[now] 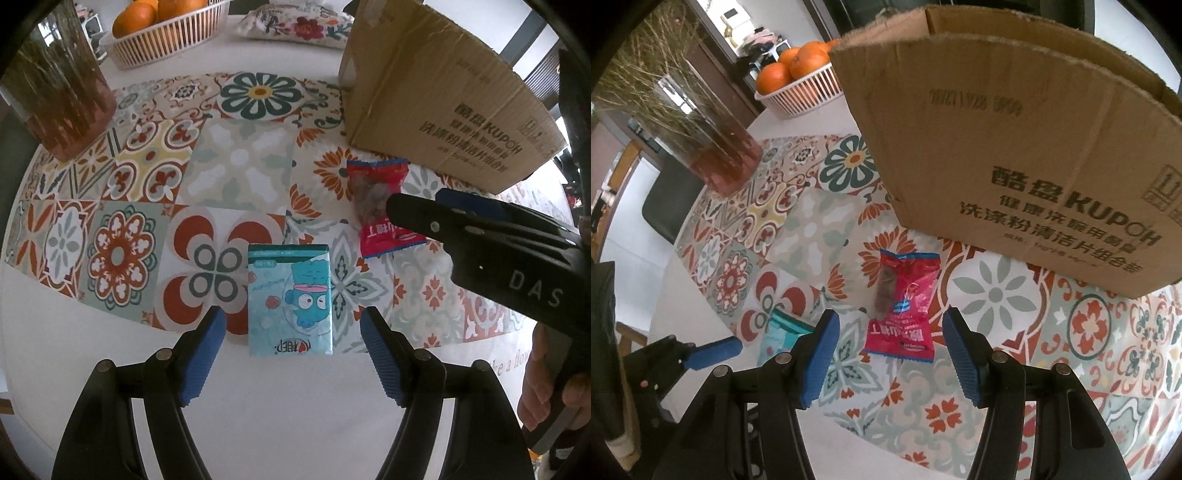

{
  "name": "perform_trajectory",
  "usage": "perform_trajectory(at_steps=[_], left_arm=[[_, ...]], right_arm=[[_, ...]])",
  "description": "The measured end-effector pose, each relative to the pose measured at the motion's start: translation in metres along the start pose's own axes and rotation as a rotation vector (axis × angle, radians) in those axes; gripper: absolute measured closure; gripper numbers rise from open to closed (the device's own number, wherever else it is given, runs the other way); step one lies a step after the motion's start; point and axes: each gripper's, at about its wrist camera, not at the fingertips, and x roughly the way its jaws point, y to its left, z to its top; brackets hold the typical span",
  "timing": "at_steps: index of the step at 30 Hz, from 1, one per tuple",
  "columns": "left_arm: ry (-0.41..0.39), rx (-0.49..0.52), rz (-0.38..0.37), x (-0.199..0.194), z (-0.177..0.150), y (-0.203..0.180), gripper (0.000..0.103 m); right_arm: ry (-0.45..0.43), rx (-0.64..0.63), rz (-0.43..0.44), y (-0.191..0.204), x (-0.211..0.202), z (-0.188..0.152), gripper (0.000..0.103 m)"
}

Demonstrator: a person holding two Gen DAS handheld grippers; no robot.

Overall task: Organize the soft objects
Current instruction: 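Move both open tools back to the tissue pack and red snack packet, then grasp the blue tissue pack with the left tool while the right tool grasps the red snack packet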

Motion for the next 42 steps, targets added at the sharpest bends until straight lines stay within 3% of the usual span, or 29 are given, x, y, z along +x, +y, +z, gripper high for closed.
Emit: perform_trajectory(at_steps=[18, 23, 28, 42], left_arm=[[0.063, -0.067, -0.009, 0.041, 0.015, 0.008, 0.028], [0.05, -0.06, 0.003, 0.046, 0.018, 0.005, 0.039], [0.039, -0.052, 0.002, 0.045, 0.021, 0.007, 0.05], [0.007, -0.063, 0.007, 0.033, 0.009, 0.011, 0.052]], right_arm=[[0.058, -0.025, -0.034, 0.003, 0.04, 0.013, 0.044], [0.061, -0.055, -0.055, 0.008, 0.046, 0.011, 0.044], [0.047, -0.07, -0.092, 0.009, 0.048, 0.008, 0.057], [0.024, -0.032, -0.092, 0.0, 0.035, -0.01, 0.064]])
